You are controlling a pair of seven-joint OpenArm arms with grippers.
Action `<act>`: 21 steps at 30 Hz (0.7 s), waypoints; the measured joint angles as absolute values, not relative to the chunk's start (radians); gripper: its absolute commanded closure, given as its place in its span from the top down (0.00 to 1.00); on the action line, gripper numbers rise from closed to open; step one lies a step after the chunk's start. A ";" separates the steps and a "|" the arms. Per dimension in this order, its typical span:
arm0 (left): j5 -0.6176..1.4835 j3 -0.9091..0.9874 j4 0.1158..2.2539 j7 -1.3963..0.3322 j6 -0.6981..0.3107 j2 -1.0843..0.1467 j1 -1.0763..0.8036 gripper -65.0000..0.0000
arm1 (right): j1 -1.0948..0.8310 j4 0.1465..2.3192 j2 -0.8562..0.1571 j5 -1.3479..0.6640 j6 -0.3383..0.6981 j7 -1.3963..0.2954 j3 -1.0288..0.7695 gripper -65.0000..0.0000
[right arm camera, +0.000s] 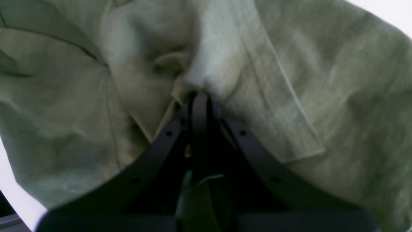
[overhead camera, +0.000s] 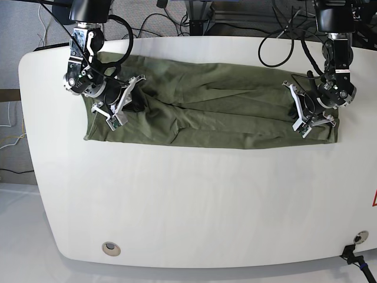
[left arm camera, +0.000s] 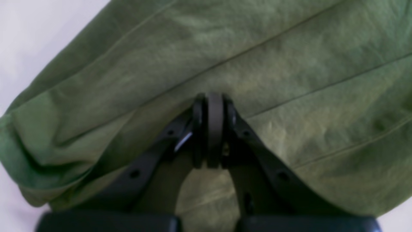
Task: Fold the T-shirt properly
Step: 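Grasp the folded strip's end with the left gripper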
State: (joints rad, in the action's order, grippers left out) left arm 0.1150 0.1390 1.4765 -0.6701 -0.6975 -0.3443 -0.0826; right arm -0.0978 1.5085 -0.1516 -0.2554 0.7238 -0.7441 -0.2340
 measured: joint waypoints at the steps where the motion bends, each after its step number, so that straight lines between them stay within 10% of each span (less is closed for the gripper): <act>1: 0.112 0.139 1.485 -0.681 -0.698 -0.344 -0.083 0.00 | -0.093 1.507 -0.152 -0.255 0.723 -0.748 -0.234 0.00; 3: 0.096 0.139 1.525 -0.708 -0.703 -0.345 -0.090 0.06 | -0.087 1.504 -0.152 -0.247 0.723 -0.749 -0.231 0.00; 8: 0.104 0.271 1.693 -0.781 -0.704 -0.342 -0.100 0.64 | -0.067 1.502 -0.150 -0.232 0.722 -0.764 -0.229 0.00; 21: 0.085 0.390 1.471 -0.815 -0.700 -0.342 0.054 0.63 | -0.065 1.497 -0.150 -0.233 0.715 -0.762 -0.228 0.00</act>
State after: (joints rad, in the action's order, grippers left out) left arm 0.0853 0.3901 1.4712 -0.8154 -0.7002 -0.3416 0.0536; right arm -0.0654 1.4975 -0.1497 -0.2325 0.7151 -0.7624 -0.2276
